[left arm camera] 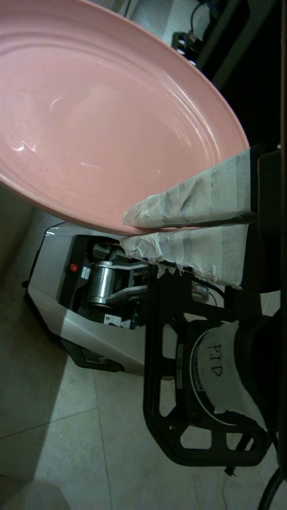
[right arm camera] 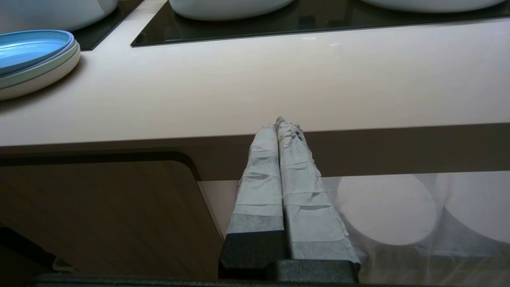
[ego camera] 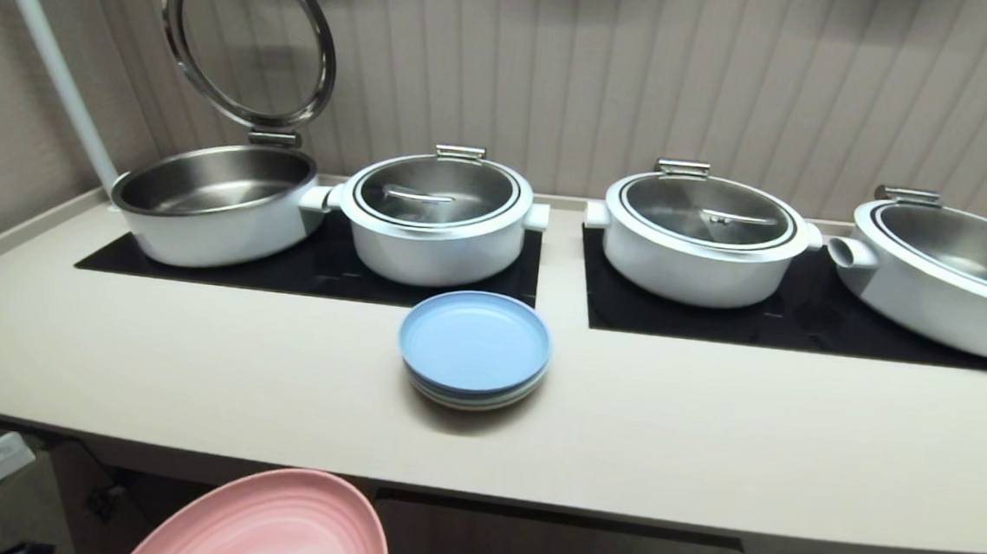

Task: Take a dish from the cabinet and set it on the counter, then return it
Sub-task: Put it back into the cabinet

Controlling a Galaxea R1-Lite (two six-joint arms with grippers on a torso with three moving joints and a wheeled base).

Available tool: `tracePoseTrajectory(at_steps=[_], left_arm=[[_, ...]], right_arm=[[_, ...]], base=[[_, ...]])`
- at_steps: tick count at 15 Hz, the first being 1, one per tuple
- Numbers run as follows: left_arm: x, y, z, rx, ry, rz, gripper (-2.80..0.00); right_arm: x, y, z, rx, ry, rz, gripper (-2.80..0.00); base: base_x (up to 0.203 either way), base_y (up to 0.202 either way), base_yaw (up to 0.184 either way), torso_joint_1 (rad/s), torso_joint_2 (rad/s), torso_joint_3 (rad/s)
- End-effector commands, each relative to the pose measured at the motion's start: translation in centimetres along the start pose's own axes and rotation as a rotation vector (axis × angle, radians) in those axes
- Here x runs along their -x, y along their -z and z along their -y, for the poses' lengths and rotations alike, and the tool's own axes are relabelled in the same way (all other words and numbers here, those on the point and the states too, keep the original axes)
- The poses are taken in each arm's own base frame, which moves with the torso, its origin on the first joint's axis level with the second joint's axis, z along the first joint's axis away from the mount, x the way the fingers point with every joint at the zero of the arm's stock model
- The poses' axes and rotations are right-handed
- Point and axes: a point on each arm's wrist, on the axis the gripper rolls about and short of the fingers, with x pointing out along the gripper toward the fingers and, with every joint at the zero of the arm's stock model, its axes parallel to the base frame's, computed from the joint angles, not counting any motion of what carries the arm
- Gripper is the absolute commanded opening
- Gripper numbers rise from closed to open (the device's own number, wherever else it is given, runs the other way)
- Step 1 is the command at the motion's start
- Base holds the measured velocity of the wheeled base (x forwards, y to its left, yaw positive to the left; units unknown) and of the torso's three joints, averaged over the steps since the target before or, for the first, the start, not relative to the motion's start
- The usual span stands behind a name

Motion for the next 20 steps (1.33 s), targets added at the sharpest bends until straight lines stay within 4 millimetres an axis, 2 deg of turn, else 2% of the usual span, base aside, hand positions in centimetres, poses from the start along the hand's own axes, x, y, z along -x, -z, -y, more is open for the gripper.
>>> tracePoseTrajectory(at_steps=[1,12,20], left_arm=[[0.4,1.4,-0.1,-0.014,0.006,0.013,-2.80],[0.8,4.8,-0.5,-0.053,0.005,-0.025,-2.80],[0.3,5.7,-0.9,-0.045,-0.002,-0.046,-2.80]], right_arm=[[0.0,0.0,0.0,-0.001,0.000,0.000,-2.80],[0.0,0.0,0.0,-0.001,0.000,0.001,-2.80],[0.0,0.0,0.0,-0.001,0.000,0.001,-2.80]], base=[[0.000,0.000,0.000,0.000,0.00,0.000],[0.000,0.000,0.000,0.000,0.00,0.000],[0.000,0.000,0.000,0.000,0.00,0.000]])
